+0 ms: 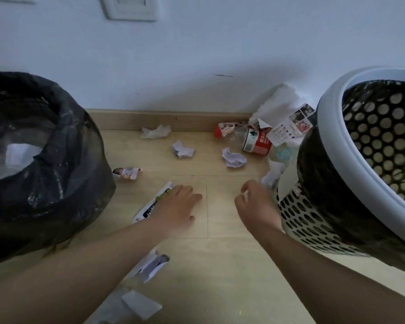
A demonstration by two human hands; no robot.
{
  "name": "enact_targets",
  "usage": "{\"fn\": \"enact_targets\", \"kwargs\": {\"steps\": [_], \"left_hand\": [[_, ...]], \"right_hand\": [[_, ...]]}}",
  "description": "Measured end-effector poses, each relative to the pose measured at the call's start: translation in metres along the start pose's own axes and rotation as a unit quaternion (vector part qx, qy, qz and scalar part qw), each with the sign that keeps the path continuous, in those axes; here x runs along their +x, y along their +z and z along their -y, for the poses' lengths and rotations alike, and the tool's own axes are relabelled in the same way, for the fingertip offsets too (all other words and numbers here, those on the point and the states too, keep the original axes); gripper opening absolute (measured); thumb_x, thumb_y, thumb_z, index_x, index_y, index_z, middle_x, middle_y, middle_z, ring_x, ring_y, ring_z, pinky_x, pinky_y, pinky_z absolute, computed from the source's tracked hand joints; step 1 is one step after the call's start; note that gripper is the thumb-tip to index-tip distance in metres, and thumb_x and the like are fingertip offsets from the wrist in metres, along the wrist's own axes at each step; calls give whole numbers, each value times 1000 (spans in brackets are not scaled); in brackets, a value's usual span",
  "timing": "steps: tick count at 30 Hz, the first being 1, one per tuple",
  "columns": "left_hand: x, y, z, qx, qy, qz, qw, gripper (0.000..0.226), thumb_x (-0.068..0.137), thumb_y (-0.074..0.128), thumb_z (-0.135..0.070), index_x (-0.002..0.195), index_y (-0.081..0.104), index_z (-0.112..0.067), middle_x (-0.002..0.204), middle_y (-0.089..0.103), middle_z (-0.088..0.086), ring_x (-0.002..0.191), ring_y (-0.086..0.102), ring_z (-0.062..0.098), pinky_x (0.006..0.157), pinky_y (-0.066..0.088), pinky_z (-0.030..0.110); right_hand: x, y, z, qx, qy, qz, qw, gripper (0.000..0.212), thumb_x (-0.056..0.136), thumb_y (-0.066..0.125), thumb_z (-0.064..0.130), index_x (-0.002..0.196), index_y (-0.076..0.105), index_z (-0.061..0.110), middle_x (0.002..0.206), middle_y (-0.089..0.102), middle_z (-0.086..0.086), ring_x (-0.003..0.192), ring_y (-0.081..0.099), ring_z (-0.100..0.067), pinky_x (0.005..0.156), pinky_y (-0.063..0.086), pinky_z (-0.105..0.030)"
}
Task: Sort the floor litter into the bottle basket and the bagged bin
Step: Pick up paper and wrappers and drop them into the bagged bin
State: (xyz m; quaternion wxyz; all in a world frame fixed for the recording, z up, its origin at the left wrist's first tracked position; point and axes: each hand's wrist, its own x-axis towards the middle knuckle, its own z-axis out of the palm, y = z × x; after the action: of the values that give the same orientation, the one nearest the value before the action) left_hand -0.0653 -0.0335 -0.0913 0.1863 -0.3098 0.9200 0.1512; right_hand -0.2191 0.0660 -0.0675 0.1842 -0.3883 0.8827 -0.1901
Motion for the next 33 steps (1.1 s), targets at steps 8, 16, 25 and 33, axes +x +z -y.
{"fn": "enact_targets", "kwargs": {"steps": [8, 16, 25, 33], "left_hand": [[26, -12, 12, -69, -115, 45, 990, 83, 86, 53, -50, 149, 2, -33, 158, -10, 0, 146, -8, 28, 116, 17, 46], [39, -17, 12, 22, -103, 91, 990, 97, 62, 72, -62, 136, 22, -26, 132, 26, 3, 122, 28, 29, 92, 47, 41], [34, -9, 15, 14, -107, 52, 993, 105, 61, 68, -69, 143, 15, -30, 147, 15, 2, 133, 20, 30, 108, 31, 44], [22, -4, 23, -25, -89, 24, 995, 104, 66, 64, -70, 147, 9, -32, 156, 3, -2, 145, 1, 28, 118, 11, 44]], "right_hand": [[43, 12, -18, -20, 74, -44, 996, 33, 90, 42, -1, 118, 56, 9, 137, 33, -12, 124, 40, -25, 98, 38, -31], [52, 44, -33, -80, 113, 28, 990, 39, 89, 50, 13, 128, 47, 6, 136, 37, -15, 127, 37, -29, 106, 34, -35], [6, 64, -14, -114, -145, -23, 983, 32, 67, 34, 12, 70, 67, 11, 74, 65, -3, 66, 64, -25, 54, 52, -29], [-1, 54, -15, -43, -130, -81, 987, 23, 72, 41, 11, 84, 60, 12, 74, 60, -6, 59, 62, -25, 42, 45, -25]]}}
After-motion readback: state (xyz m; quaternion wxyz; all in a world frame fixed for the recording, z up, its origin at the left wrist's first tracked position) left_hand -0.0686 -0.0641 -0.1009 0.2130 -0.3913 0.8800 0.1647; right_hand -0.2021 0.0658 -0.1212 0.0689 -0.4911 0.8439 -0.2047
